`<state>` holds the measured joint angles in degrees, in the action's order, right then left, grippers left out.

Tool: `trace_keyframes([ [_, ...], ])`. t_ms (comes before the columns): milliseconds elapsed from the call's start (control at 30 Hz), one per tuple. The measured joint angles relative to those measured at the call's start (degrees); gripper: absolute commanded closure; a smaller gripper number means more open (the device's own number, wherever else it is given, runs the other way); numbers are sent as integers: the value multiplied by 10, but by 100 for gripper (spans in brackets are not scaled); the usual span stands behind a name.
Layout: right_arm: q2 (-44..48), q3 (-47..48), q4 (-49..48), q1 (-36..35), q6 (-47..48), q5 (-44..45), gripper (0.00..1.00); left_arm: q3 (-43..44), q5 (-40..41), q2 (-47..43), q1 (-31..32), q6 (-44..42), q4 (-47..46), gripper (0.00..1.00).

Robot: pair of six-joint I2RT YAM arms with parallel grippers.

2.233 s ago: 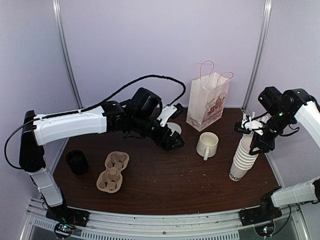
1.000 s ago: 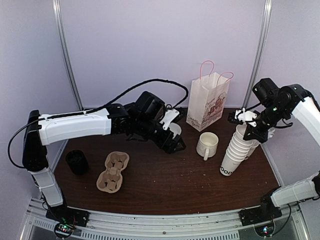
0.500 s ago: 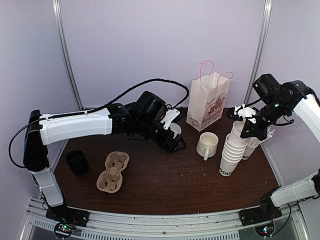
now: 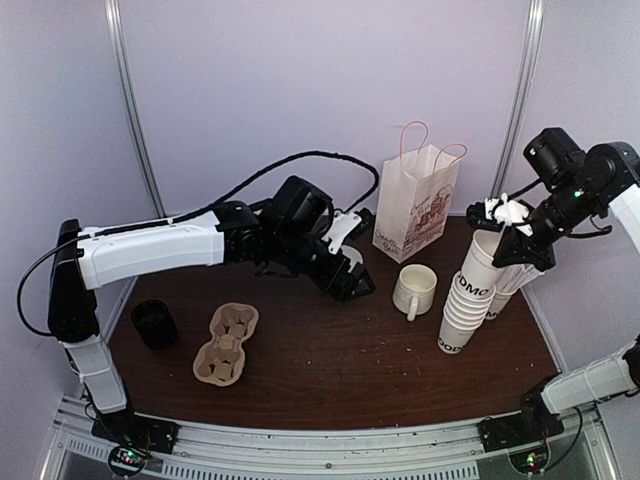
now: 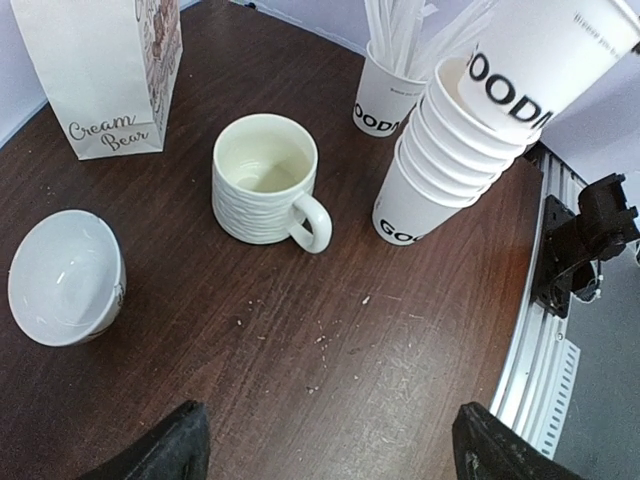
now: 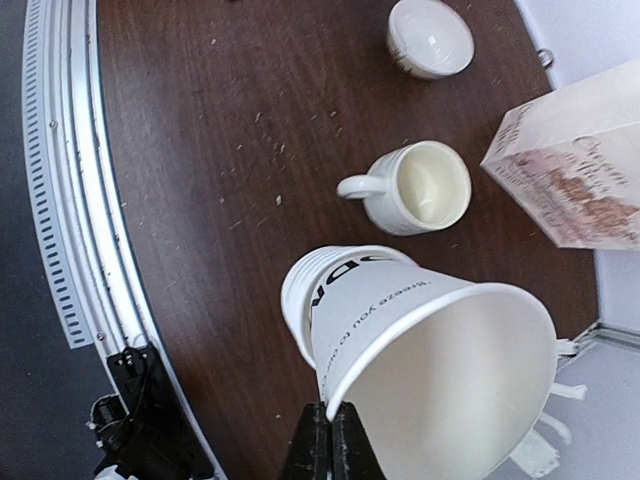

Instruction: Pack the takeout coffee

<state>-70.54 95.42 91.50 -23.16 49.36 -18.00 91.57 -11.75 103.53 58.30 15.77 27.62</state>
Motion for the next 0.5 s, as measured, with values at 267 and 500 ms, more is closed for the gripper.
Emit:
trace_keyframes([
  [267,-35,218,17,0,32,-32,100,29,27,-5,0,-11,38,12],
  [500,-67,139,-24,-78,2,-59,100,46,107,-46,-47,-10,108,11],
])
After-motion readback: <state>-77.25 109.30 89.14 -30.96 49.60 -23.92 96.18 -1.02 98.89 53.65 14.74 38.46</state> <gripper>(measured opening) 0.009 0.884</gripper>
